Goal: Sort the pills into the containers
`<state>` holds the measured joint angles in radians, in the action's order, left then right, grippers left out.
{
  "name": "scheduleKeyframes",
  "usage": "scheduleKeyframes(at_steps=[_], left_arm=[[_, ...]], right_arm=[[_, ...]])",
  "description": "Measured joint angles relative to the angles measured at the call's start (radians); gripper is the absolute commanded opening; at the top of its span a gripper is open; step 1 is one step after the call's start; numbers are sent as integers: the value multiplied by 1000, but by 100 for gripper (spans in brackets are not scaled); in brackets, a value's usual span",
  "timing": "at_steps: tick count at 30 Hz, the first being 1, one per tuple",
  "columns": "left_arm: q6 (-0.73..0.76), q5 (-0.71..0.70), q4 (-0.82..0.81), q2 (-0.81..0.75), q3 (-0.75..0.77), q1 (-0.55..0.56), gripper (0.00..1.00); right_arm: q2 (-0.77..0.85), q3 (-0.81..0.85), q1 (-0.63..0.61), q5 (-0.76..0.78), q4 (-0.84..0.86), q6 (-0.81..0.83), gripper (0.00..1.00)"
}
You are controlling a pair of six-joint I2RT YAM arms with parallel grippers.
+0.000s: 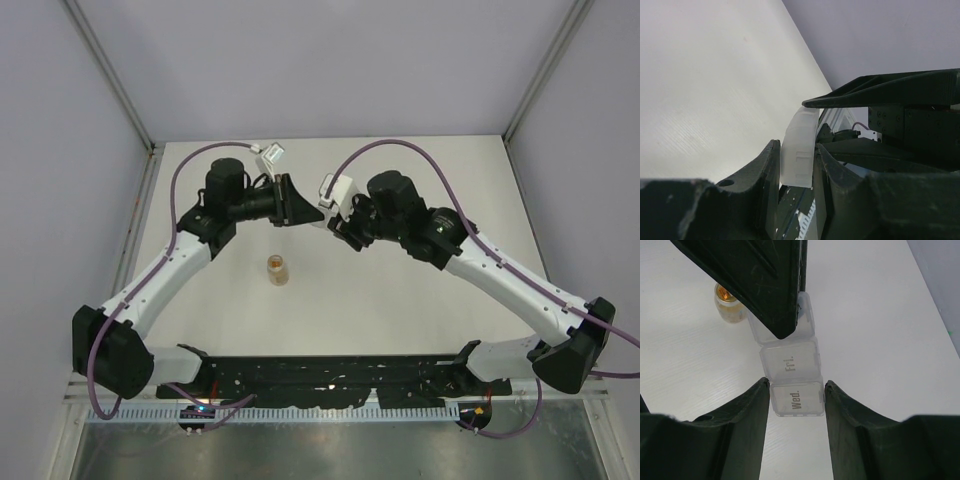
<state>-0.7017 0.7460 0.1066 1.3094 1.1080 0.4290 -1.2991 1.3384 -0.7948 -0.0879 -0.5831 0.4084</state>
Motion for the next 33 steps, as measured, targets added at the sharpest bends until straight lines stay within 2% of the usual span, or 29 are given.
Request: scheduleKeyframes(at_steps=[12, 27, 33], left_arm=[[-84, -12, -5, -5, -20, -31, 0], [-76, 6, 0, -18, -20, -32, 0], [-43, -39, 31, -20, -26, -69, 0]], right_arm=[[0, -10, -10, 35, 41, 1, 33], [27, -10, -6, -1, 26, 8, 57], [85, -5, 13, -19, -25, 9, 63]])
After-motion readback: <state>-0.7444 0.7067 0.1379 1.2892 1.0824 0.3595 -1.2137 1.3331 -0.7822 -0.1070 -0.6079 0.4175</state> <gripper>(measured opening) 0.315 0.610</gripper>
